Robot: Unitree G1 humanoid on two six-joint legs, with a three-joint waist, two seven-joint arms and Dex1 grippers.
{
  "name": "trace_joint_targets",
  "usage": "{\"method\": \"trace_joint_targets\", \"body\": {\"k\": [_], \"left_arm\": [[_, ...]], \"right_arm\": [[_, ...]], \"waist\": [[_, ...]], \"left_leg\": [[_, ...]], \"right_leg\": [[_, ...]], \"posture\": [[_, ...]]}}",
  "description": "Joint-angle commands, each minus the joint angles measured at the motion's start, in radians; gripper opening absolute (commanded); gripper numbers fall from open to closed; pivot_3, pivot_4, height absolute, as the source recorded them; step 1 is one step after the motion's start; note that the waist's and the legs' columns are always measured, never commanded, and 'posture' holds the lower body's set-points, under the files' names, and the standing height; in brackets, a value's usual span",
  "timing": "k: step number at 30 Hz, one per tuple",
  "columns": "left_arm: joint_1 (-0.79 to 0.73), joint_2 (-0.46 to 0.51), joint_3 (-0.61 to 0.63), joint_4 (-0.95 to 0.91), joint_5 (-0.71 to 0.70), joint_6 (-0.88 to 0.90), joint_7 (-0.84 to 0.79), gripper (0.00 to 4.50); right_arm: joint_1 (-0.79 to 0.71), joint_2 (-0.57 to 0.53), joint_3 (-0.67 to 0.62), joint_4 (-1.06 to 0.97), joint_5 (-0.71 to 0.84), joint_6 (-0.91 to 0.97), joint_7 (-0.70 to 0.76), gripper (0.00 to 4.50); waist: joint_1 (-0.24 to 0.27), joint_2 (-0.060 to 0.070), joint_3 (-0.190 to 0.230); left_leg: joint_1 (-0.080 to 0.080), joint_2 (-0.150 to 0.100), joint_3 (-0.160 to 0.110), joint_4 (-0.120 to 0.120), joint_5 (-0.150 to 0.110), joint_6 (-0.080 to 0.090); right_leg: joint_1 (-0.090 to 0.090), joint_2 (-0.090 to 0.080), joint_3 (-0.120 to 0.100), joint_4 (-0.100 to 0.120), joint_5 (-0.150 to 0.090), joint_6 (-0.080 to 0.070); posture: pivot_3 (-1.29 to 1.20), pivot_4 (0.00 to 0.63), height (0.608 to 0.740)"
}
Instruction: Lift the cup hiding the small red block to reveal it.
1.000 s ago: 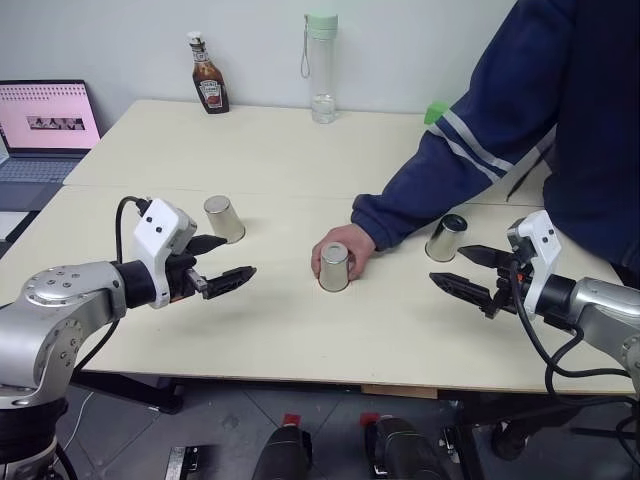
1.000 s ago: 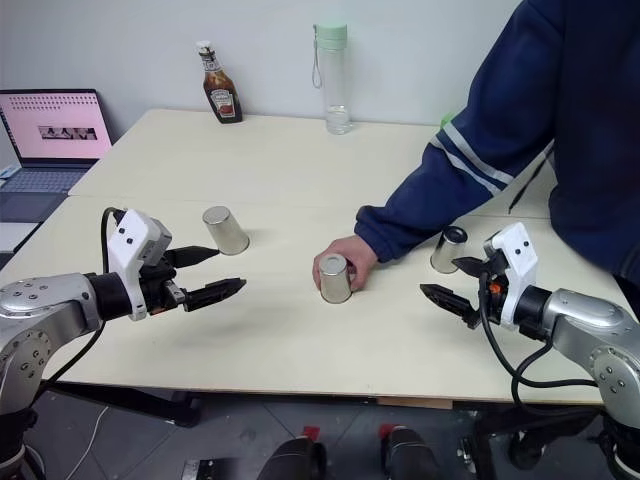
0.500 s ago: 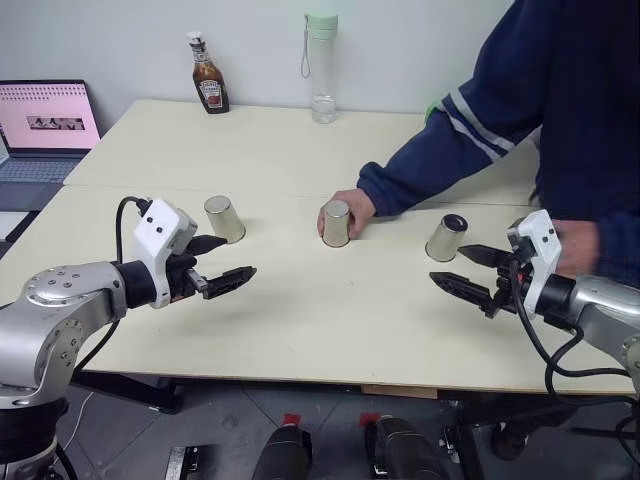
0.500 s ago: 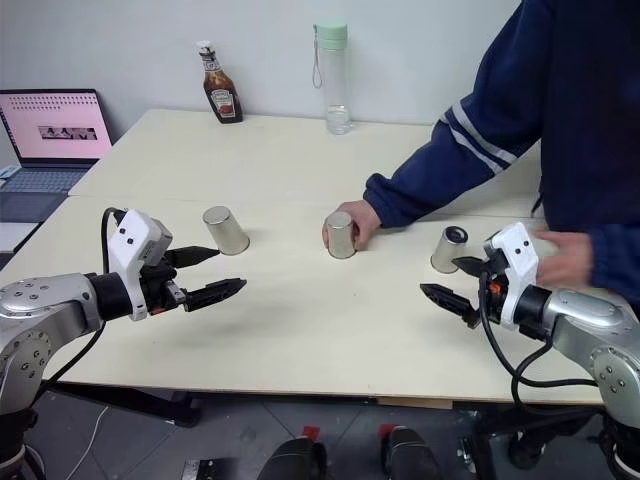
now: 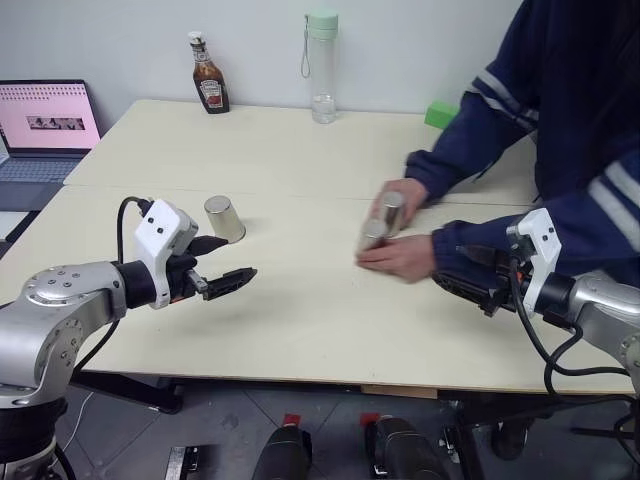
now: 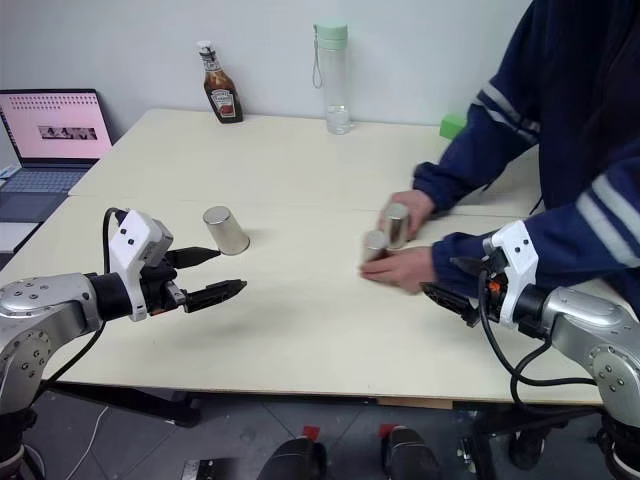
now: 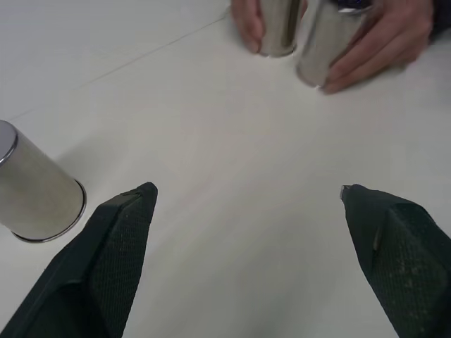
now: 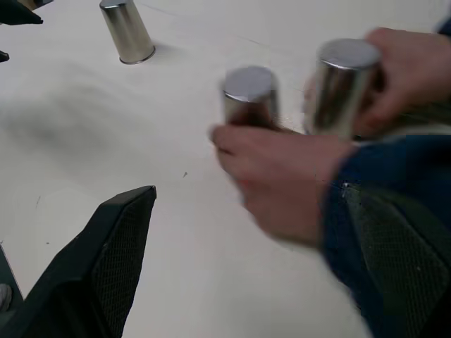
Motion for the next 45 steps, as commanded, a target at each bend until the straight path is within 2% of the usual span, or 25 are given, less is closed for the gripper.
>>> {"method": "trace_joint_targets", "body": {"k": [1,26,32,35,40,45], "left_arm": [[-0.024,0.015,0.008,-0.012,0.006,-0.021,-0.001,4.43],[-0.038,0.007,-0.003,-0.025,-0.013,-0.016,-0.014,4.43],[-0.101,-0.064,-0.051,-0.101,-0.115,0.040,0.002,4.43],[-0.164,-0.135,-0.103,-0.146,-0.153,0.041,0.032,4.43],[-0.190,-0.168,-0.219,-0.158,-0.106,-0.006,-0.001,4.43],[-0.215,-0.195,-0.284,-0.133,-0.075,-0.047,-0.017,4.43]], "right_arm": [[-0.011,0.000,-0.015,-0.019,0.012,-0.007,-0.001,4.50],[0.046,0.003,-0.041,-0.044,0.032,-0.004,-0.035,4.50],[0.086,0.034,-0.022,-0.052,0.012,-0.022,-0.074,4.50],[0.082,0.098,0.017,-0.019,-0.079,-0.081,-0.153,4.50],[0.042,0.206,0.096,0.116,-0.243,-0.200,-0.236,4.50],[-0.019,0.294,0.186,0.303,-0.415,-0.347,-0.278,4.50]], "waist": [[0.000,0.000,0.000],[0.000,0.000,0.000],[0.003,0.000,0.000],[0.002,0.000,0.000],[-0.003,-0.001,-0.001],[-0.005,-0.001,-0.001]], "left_leg": [[0.000,0.000,0.000,0.000,0.000,0.000],[0.000,0.000,0.000,0.000,0.000,0.000],[0.000,-0.001,-0.001,0.000,0.000,0.000],[-0.001,-0.001,0.000,0.000,0.000,0.000],[0.001,-0.001,0.002,0.001,0.000,0.000],[0.002,0.001,0.002,0.001,0.000,0.000]], "right_leg": [[0.000,0.000,0.000,0.000,0.000,0.000],[0.000,0.000,0.000,0.000,0.000,0.000],[0.000,0.000,0.000,0.000,0.000,0.001],[0.000,0.000,0.000,0.000,0.001,0.002],[0.001,0.005,0.001,0.001,0.001,0.002],[0.000,0.007,0.002,0.002,0.001,0.002]], "posture": [[0.00,0.150,0.740],[0.00,0.150,0.740],[0.00,0.150,0.740],[0.00,0.150,0.740],[0.00,0.150,0.740],[0.00,0.150,0.740]]}}
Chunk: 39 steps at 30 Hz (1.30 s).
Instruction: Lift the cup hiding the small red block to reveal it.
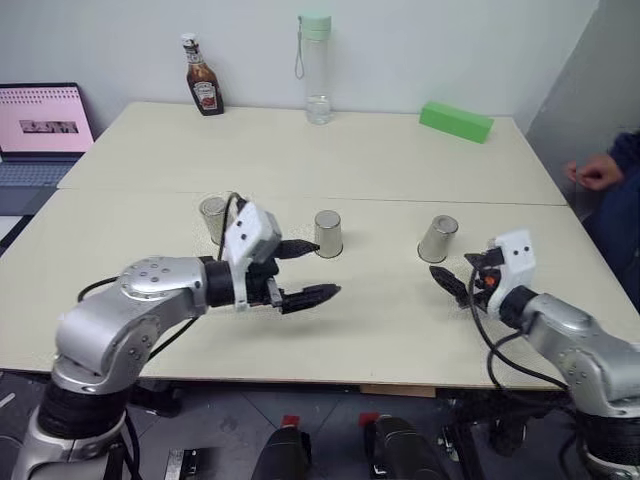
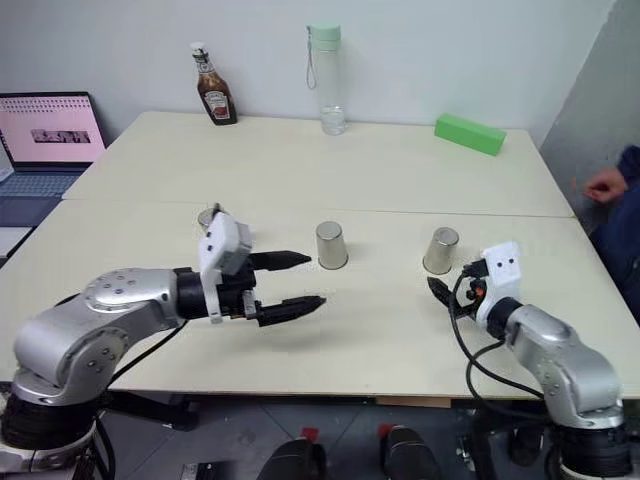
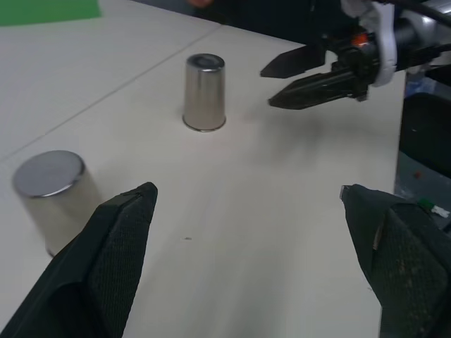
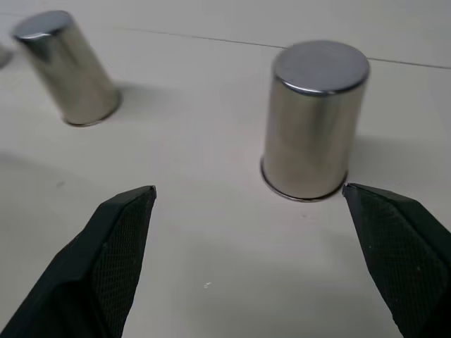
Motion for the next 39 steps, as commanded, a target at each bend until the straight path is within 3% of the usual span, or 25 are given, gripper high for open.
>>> {"method": "trace_joint_targets", "body": {"k": [1,10,22,24,30,34,39], "left_arm": [[-0.032,-0.016,-0.021,0.005,0.020,-0.045,-0.013,4.43],[-0.056,-0.056,-0.051,0.022,0.039,-0.063,-0.008,4.43],[-0.064,-0.069,-0.062,0.032,0.054,-0.068,-0.009,4.43],[-0.063,-0.070,-0.063,0.031,0.056,-0.068,-0.009,4.50],[-0.071,-0.072,-0.065,0.038,0.061,-0.069,-0.013,4.50],[-0.067,-0.067,-0.065,0.036,0.063,-0.071,-0.015,4.50],[-0.044,-0.041,-0.037,0.030,0.058,-0.062,-0.019,4.50]], "right_arm": [[-0.058,0.040,0.031,0.123,-0.120,-0.134,-0.036,4.50],[-0.212,0.118,0.019,0.449,-0.237,-0.345,-0.031,4.50],[-0.306,0.176,0.011,0.608,-0.277,-0.471,0.010,4.50],[-0.308,0.176,0.009,0.620,-0.285,-0.490,0.010,4.21],[-0.301,0.182,0.006,0.621,-0.289,-0.510,0.014,2.80],[-0.284,0.184,0.005,0.548,-0.276,-0.486,0.018,2.71],[-0.220,0.121,-0.018,0.207,-0.207,-0.252,0.032,2.71]], "waist": [[0.001,0.000,0.000],[0.001,0.000,0.000],[0.001,0.001,0.000],[0.001,0.001,0.000],[0.001,0.001,0.000],[0.001,0.001,0.000],[0.002,0.002,0.001]], "left_leg": [[0.000,0.000,0.000,0.000,0.000,0.000],[-0.001,-0.001,0.001,0.000,0.000,0.000],[-0.001,-0.001,0.000,0.000,0.000,0.000],[-0.001,-0.001,0.000,0.000,0.000,0.000],[-0.001,-0.001,-0.001,0.000,0.000,0.000],[-0.001,-0.001,0.000,0.000,0.000,0.000],[-0.002,-0.001,-0.001,0.000,0.000,0.000]], "right_leg": [[0.000,0.000,0.000,0.000,0.000,0.000],[0.000,-0.001,0.000,-0.001,0.001,0.001],[0.000,0.000,0.000,0.000,0.001,0.001],[0.000,-0.001,0.000,0.000,0.001,0.001],[0.000,-0.001,0.000,0.000,0.001,0.000],[0.000,-0.001,0.000,0.000,0.001,0.000],[-0.001,-0.001,0.001,0.000,0.001,0.000]], "posture": [[0.00,0.150,0.740],[0.00,0.150,0.740],[0.00,0.150,0.740],[0.00,0.150,0.740],[0.00,0.150,0.740],[0.00,0.150,0.740],[0.00,0.150,0.740]]}}
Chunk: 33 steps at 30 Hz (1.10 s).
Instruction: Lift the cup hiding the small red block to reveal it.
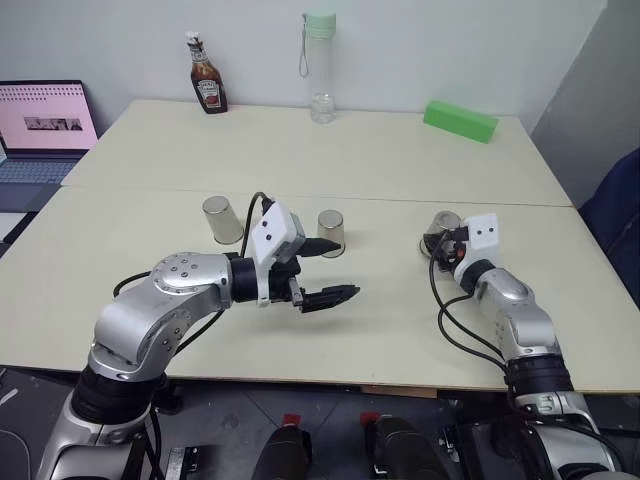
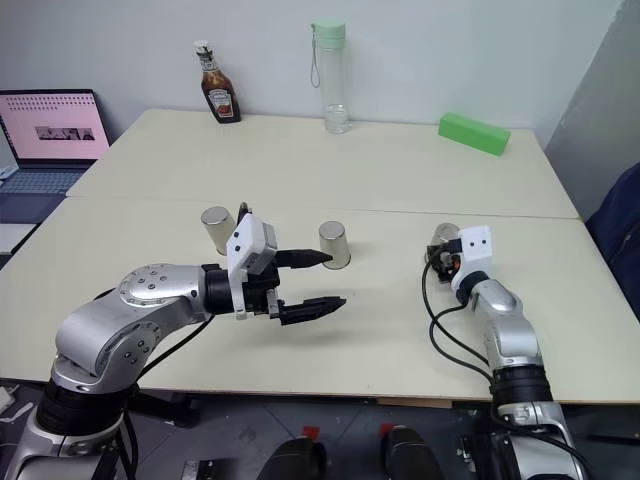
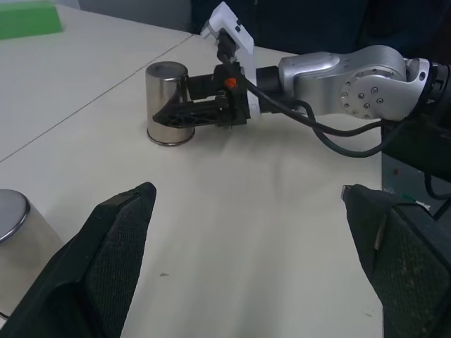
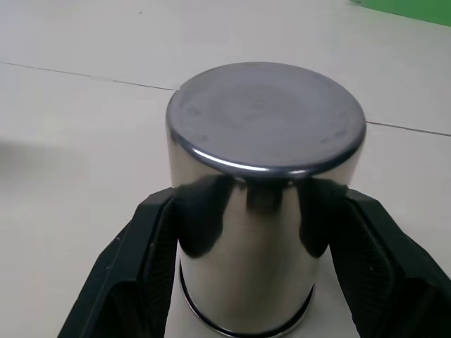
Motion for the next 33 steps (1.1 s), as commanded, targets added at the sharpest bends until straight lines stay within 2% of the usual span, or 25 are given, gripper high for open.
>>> {"method": "trace_joint_targets", "body": {"k": [1,5,8,14,18,20,21,23,25,30,33], "left_arm": [[0.010,0.020,0.041,-0.024,-0.005,-0.008,0.000,4.50],[0.037,0.018,0.032,-0.041,-0.007,-0.010,0.008,4.50],[0.042,0.014,0.027,-0.045,-0.007,-0.011,0.009,4.50],[0.022,0.012,0.015,-0.031,0.000,-0.014,-0.001,4.50],[0.013,0.015,0.014,-0.028,0.001,-0.012,-0.006,4.50],[0.018,0.022,0.023,-0.037,-0.007,-0.002,-0.004,4.50],[0.021,0.027,0.027,-0.040,-0.009,0.002,-0.005,4.50],[0.025,0.038,0.032,-0.042,-0.010,0.005,-0.008,4.50],[0.029,0.056,0.036,-0.037,-0.007,0.004,-0.015,4.50],[0.044,0.122,0.083,-0.016,-0.012,0.023,-0.027,4.50],[0.062,0.159,0.139,-0.008,-0.036,0.049,-0.029,4.50]], "right_arm": [[0.033,-0.057,-0.066,-0.302,0.083,0.184,-0.001,2.71],[0.095,-0.084,-0.120,-0.486,0.137,0.357,-0.042,2.71],[0.158,-0.069,-0.112,-0.523,0.126,0.390,-0.061,2.71],[0.236,0.002,-0.058,-0.398,0.046,0.283,-0.090,2.71],[0.242,0.018,-0.070,-0.335,0.017,0.217,-0.102,2.71],[0.267,-0.004,-0.073,-0.395,0.035,0.253,-0.079,3.41],[0.282,-0.034,-0.070,-0.444,0.047,0.297,-0.055,3.56],[0.302,-0.090,-0.066,-0.525,0.075,0.385,-0.014,4.15],[0.315,-0.141,-0.089,-0.620,0.131,0.485,0.017,4.48],[0.326,-0.291,-0.226,-0.806,0.290,0.730,0.099,4.48],[0.313,-0.344,-0.334,-0.862,0.401,0.861,0.134,4.48]], "waist": [[0.001,0.000,0.000],[0.002,0.000,0.000],[0.002,0.000,0.000],[-0.002,0.000,0.000],[0.000,0.000,0.000],[0.000,0.000,0.000],[0.000,0.000,0.000],[0.003,0.001,0.000],[0.003,0.000,0.000],[0.001,0.001,0.000],[0.001,0.000,0.000]], "left_leg": [[0.000,0.000,0.000,0.000,0.000,0.000],[0.000,0.000,-0.002,0.000,0.000,0.000],[0.000,0.000,-0.002,0.000,0.000,0.000],[0.002,0.000,0.001,0.000,0.000,0.000],[0.002,0.000,0.001,0.000,0.000,0.000],[0.002,0.000,0.002,0.000,0.000,0.000],[0.002,0.000,0.002,0.000,0.000,0.000],[0.001,0.000,0.000,0.000,0.000,0.000],[0.001,0.000,0.000,0.000,0.000,0.000],[0.001,0.000,-0.001,0.000,0.000,0.000],[0.001,0.001,-0.001,0.000,0.000,0.000]], "right_leg": [[0.000,0.000,0.000,0.000,0.000,0.000],[0.001,0.000,0.000,0.000,0.000,0.000],[0.001,0.000,-0.001,0.000,0.000,0.000],[0.001,0.000,0.000,0.000,-0.001,-0.001],[0.001,0.000,-0.001,0.000,0.000,0.000],[0.001,0.000,-0.001,0.000,0.000,0.000],[0.001,0.000,-0.001,0.000,0.000,0.000],[0.001,0.000,0.000,0.000,0.000,0.000],[0.001,0.000,-0.001,0.000,0.000,0.000],[0.001,0.000,-0.001,0.000,-0.001,-0.001],[0.001,0.001,-0.002,0.000,-0.002,-0.003]], "posture": [[0.00,0.150,0.740],[0.00,0.150,0.740],[0.00,0.150,0.740],[0.00,0.150,0.740],[0.00,0.150,0.740],[0.00,0.150,0.740],[0.00,0.150,0.740],[0.00,0.150,0.740],[0.00,0.150,0.740],[0.00,0.150,0.740],[0.00,0.150,0.740]]}}
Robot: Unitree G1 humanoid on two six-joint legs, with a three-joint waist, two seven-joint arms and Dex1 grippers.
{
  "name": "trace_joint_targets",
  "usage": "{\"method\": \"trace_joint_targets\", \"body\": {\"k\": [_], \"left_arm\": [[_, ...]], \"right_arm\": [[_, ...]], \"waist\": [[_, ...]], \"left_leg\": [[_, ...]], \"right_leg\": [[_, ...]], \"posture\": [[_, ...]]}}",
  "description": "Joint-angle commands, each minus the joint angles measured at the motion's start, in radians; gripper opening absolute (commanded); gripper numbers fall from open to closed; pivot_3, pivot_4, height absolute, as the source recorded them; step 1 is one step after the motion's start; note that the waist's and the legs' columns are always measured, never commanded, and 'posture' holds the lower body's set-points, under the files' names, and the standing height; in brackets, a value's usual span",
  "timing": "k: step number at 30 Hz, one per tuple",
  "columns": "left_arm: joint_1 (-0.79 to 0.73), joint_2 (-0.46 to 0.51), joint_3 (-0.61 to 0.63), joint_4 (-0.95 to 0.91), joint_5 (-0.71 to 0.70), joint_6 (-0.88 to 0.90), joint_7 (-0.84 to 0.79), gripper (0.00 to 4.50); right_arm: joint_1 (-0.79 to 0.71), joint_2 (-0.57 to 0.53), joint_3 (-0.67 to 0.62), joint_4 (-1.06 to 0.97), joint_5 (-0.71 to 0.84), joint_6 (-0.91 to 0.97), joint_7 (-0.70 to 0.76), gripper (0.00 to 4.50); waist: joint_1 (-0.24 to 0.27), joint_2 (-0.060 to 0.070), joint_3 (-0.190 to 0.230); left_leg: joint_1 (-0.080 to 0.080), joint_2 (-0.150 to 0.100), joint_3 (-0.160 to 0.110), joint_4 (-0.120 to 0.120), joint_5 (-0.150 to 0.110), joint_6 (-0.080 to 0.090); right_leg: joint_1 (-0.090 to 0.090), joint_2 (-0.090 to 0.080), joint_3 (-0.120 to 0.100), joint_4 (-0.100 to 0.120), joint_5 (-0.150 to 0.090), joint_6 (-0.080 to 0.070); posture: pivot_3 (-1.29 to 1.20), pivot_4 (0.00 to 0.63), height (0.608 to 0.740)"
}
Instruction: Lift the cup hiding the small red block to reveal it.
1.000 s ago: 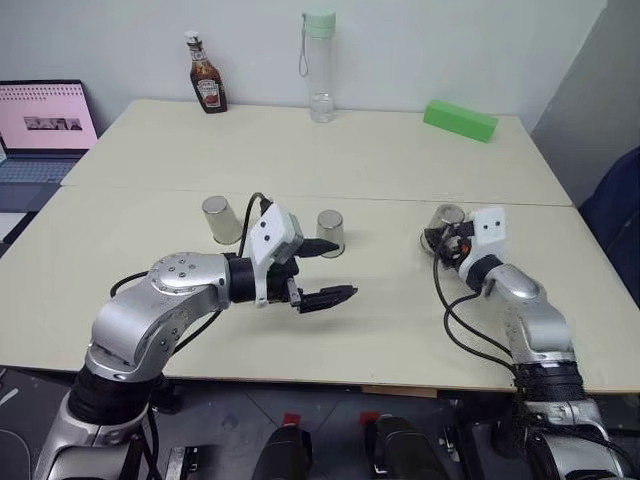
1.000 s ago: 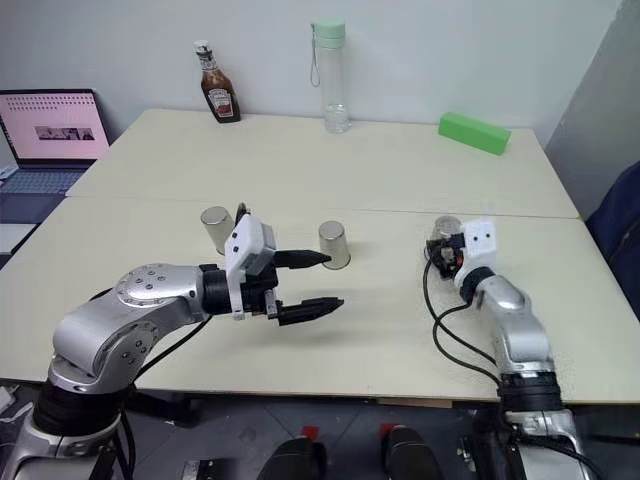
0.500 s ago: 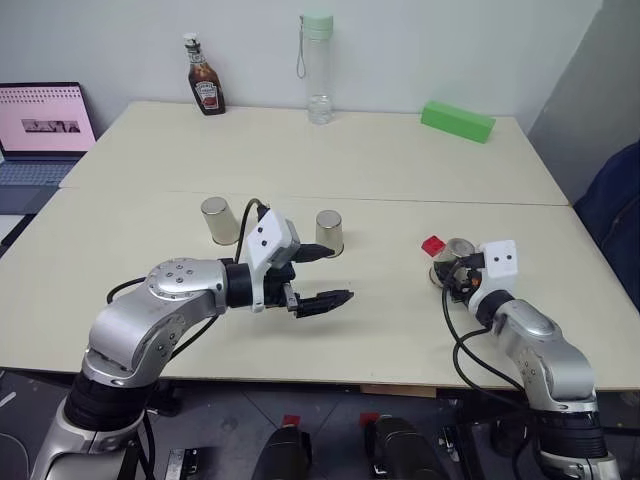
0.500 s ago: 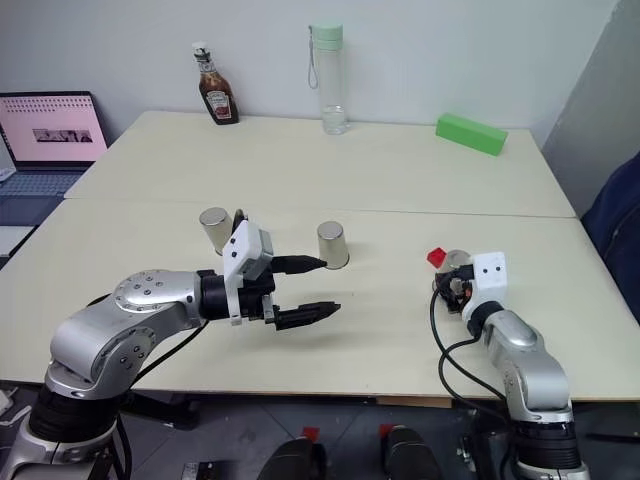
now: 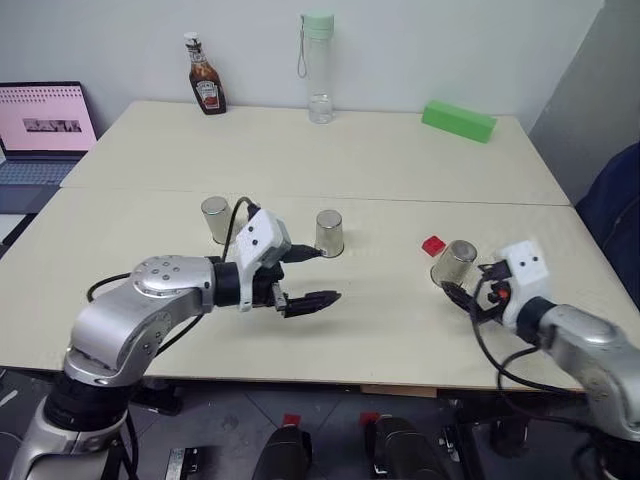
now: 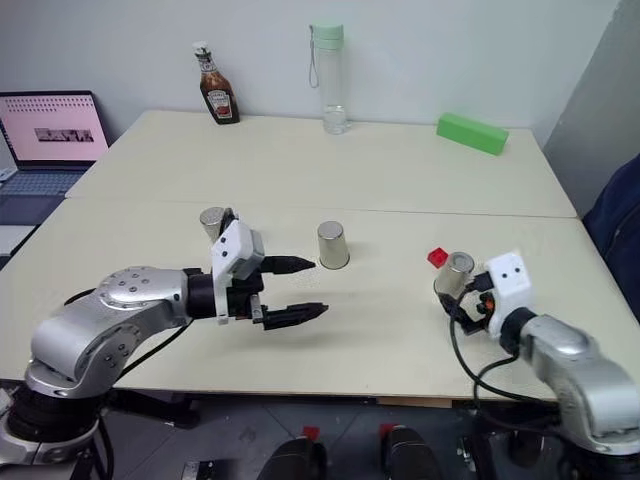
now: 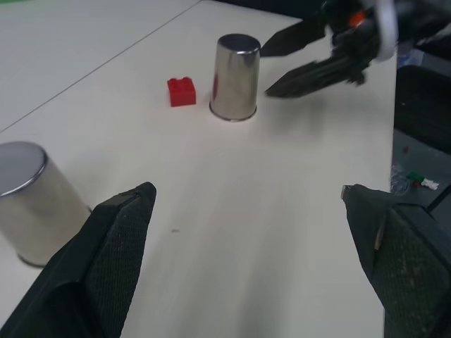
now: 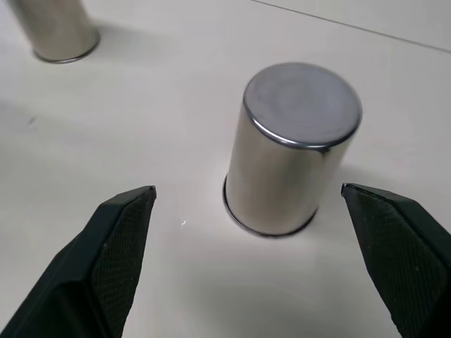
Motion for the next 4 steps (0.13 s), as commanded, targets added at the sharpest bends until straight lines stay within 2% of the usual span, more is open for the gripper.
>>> {"method": "trace_joint_targets", "body": {"k": [1,4], "left_arm": [[0.019,0.055,0.112,0.000,-0.034,0.031,-0.008,4.50],[0.038,0.102,0.161,0.011,-0.036,0.047,-0.012,4.50]], "right_arm": [[-0.015,-0.062,-0.158,-0.104,0.160,0.164,0.069,4.48],[-0.028,-0.096,-0.211,-0.120,0.222,0.221,0.088,4.48]], "waist": [[0.000,0.000,0.000],[0.000,0.000,0.000]], "left_leg": [[0.000,0.000,0.000,0.000,0.000,0.000],[0.000,0.000,0.000,0.000,0.000,0.000]], "right_leg": [[0.000,0.000,0.000,0.000,0.000,0.000],[0.000,0.000,0.000,0.000,0.000,0.000]], "posture": [[0.00,0.150,0.740],[0.00,0.150,0.740]]}}
